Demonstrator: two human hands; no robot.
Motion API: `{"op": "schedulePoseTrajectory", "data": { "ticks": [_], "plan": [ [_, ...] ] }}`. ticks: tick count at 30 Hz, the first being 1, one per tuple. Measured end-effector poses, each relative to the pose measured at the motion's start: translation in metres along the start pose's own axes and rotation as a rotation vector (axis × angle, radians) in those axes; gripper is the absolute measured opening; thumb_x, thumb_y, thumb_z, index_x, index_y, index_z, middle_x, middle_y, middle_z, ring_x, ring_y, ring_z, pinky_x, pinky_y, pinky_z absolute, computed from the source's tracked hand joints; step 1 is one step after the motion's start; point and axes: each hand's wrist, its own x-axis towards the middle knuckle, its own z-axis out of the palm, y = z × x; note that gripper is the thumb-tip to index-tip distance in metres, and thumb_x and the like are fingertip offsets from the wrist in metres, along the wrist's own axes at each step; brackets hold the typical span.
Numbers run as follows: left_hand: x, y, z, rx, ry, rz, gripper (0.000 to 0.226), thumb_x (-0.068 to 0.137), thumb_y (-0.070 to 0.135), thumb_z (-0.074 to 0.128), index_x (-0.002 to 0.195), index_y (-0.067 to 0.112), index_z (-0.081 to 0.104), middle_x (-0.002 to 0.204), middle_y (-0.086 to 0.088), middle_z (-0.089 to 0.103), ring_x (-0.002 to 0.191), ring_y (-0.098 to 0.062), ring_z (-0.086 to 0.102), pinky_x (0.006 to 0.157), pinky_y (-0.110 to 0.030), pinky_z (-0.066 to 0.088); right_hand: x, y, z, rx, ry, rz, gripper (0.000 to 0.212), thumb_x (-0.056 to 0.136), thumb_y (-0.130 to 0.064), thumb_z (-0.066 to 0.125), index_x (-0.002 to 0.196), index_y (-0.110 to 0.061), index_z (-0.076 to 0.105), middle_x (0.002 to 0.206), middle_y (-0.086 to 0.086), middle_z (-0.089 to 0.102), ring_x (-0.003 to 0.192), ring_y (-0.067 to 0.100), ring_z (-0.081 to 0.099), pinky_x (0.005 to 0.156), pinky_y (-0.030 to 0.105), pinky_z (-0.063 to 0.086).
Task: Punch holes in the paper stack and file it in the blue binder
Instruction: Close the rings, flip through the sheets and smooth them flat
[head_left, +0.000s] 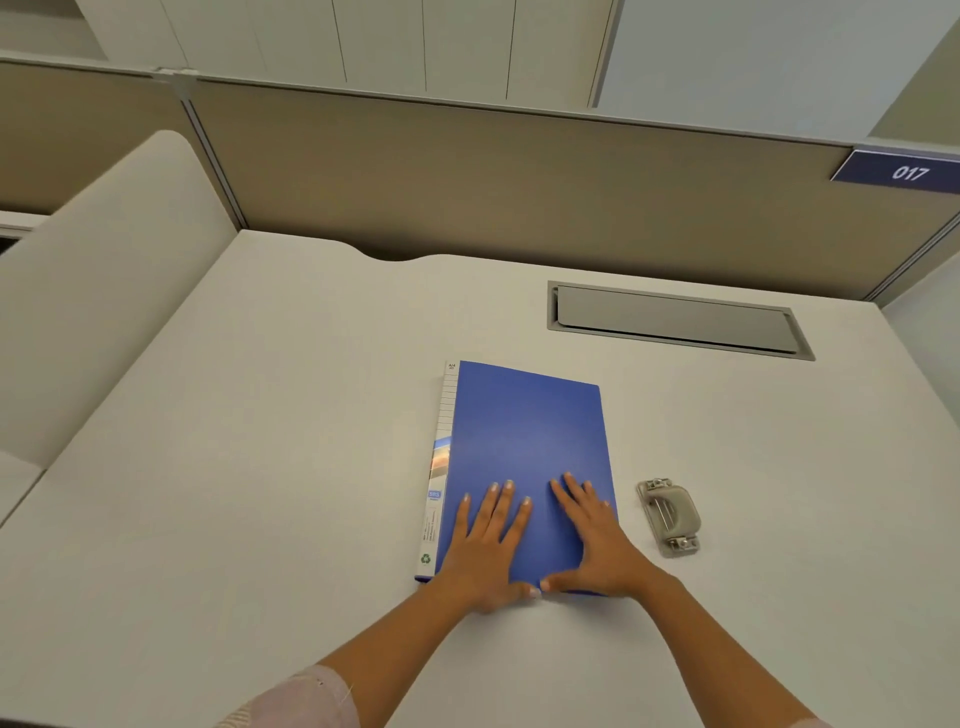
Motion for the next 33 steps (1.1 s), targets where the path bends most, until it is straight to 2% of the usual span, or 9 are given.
{"op": "schedulePoseTrajectory", "data": {
  "ticks": [3, 13, 16, 20, 23, 25, 27, 29, 33],
  "plan": [
    [-0.002, -0.003, 0.0, -0.005, -0.001, 0.004, 0.103, 0.083, 0.074, 0.037, 0.146, 0.022, -0.026, 0.152, -0.005, -0.035, 0.138, -0.031, -0.035, 0.096, -0.043, -0.037, -0.003, 0.003, 0.008, -0.108, -0.027, -0.054, 0.129, 0.055, -0.085, 0.059, 0.147, -0.039, -0.019, 0.153, -0.02, -0.028, 0.141, 0.011, -0.03, 0.115, 0.035, -0.011],
    [-0.004, -0.062, -0.003, 0.067, 0.032, 0.038, 0.096, 0.086, 0.074, 0.029, 0.146, 0.023, -0.025, 0.151, 0.0, -0.035, 0.138, -0.028, -0.034, 0.106, -0.04, -0.031, 0.029, -0.027, 0.021, -0.087, 0.002, -0.115, 0.101, 0.065, -0.084, 0.054, 0.147, -0.05, 0.004, 0.155, -0.024, -0.018, 0.145, 0.013, -0.023, 0.117, 0.038, -0.01],
    [-0.003, -0.091, -0.002, 0.082, 0.019, -0.001, 0.095, 0.087, 0.074, 0.025, 0.139, 0.021, -0.035, 0.145, 0.003, -0.044, 0.133, -0.028, -0.041, 0.106, -0.044, -0.029, 0.056, -0.049, 0.019, -0.123, -0.023, -0.147, 0.1, 0.068, -0.08, 0.055, 0.149, -0.046, 0.007, 0.156, -0.02, -0.016, 0.146, 0.017, -0.021, 0.117, 0.04, -0.011],
    [-0.002, -0.131, -0.003, 0.06, 0.026, -0.075, 0.094, 0.089, 0.07, 0.021, 0.113, 0.031, -0.06, 0.125, 0.008, -0.065, 0.116, -0.016, -0.06, 0.101, -0.044, -0.035, 0.099, -0.083, 0.017, -0.199, -0.083, -0.187, 0.096, 0.075, -0.073, 0.056, 0.15, -0.041, 0.006, 0.16, -0.009, -0.012, 0.146, 0.023, -0.019, 0.119, 0.045, -0.008],
    [0.002, -0.157, -0.007, 0.07, 0.029, -0.151, 0.095, 0.092, 0.066, 0.023, 0.107, 0.031, -0.064, 0.143, -0.001, -0.045, 0.136, -0.032, -0.037, 0.102, -0.049, -0.033, 0.129, -0.106, 0.016, -0.259, -0.124, -0.207, 0.092, 0.081, -0.068, 0.052, 0.151, -0.037, 0.002, 0.161, -0.005, -0.011, 0.147, 0.025, -0.017, 0.119, 0.046, -0.006],
    [0.007, -0.175, -0.013, 0.083, 0.013, -0.19, 0.094, 0.093, 0.065, 0.022, 0.106, 0.03, -0.064, 0.151, -0.005, -0.034, 0.142, -0.035, -0.025, 0.108, -0.053, -0.024, 0.15, -0.12, 0.016, -0.302, -0.136, -0.208, 0.09, 0.084, -0.066, 0.049, 0.152, -0.033, -0.001, 0.161, -0.004, -0.011, 0.147, 0.026, -0.015, 0.119, 0.046, -0.005],
    [0.015, -0.193, -0.019, 0.094, -0.013, -0.216, 0.091, 0.094, 0.063, 0.022, 0.12, 0.026, -0.057, 0.154, -0.007, -0.03, 0.143, -0.033, -0.023, 0.112, -0.055, -0.017, 0.169, -0.131, 0.017, -0.325, -0.137, -0.198, 0.089, 0.086, -0.065, 0.047, 0.152, -0.032, -0.003, 0.161, -0.003, -0.012, 0.147, 0.027, -0.015, 0.119, 0.047, -0.005],
    [0.024, -0.21, -0.026, 0.102, -0.048, -0.225, 0.085, 0.094, 0.062, 0.024, 0.14, 0.021, -0.035, 0.156, -0.007, -0.027, 0.144, -0.032, -0.023, 0.113, -0.054, -0.015, 0.185, -0.14, 0.017, -0.333, -0.138, -0.179, 0.089, 0.087, -0.065, 0.046, 0.152, -0.031, -0.004, 0.161, -0.001, -0.012, 0.147, 0.029, -0.015, 0.118, 0.047, -0.005],
    [0.042, -0.239, -0.036, 0.115, -0.083, -0.228, 0.083, 0.095, 0.059, 0.028, 0.148, 0.02, -0.022, 0.157, -0.006, -0.025, 0.144, -0.031, -0.022, 0.113, -0.054, -0.013, 0.215, -0.155, 0.015, -0.33, -0.144, -0.154, 0.089, 0.087, -0.065, 0.045, 0.152, -0.029, -0.006, 0.16, 0.0, -0.014, 0.146, 0.03, -0.016, 0.117, 0.048, -0.006]
  ]
}}
